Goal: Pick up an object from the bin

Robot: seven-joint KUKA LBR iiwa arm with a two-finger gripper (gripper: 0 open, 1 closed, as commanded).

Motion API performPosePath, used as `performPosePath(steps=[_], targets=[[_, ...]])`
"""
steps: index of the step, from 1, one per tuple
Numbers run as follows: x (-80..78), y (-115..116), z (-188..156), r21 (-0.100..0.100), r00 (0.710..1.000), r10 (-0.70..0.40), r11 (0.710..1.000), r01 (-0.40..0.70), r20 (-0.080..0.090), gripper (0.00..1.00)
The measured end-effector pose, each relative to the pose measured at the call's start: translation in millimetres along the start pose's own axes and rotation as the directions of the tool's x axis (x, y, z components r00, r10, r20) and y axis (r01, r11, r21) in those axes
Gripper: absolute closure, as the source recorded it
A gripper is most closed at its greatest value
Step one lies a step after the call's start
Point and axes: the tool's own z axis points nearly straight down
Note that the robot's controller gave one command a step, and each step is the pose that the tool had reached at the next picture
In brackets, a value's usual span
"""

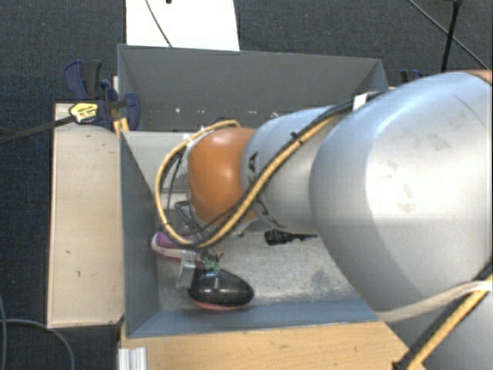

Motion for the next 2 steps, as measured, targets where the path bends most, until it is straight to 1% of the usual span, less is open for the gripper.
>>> performPosePath(steps=[1, 2], targets=[[22.1, -93, -19, 0.001, 0.962, -0.273, 0.962, 0.273, -0.001, 0.0], [22.3, -141, 2, 0.003, 0.757, -0.653, 0.757, 0.653, 0.011, 0.0]])
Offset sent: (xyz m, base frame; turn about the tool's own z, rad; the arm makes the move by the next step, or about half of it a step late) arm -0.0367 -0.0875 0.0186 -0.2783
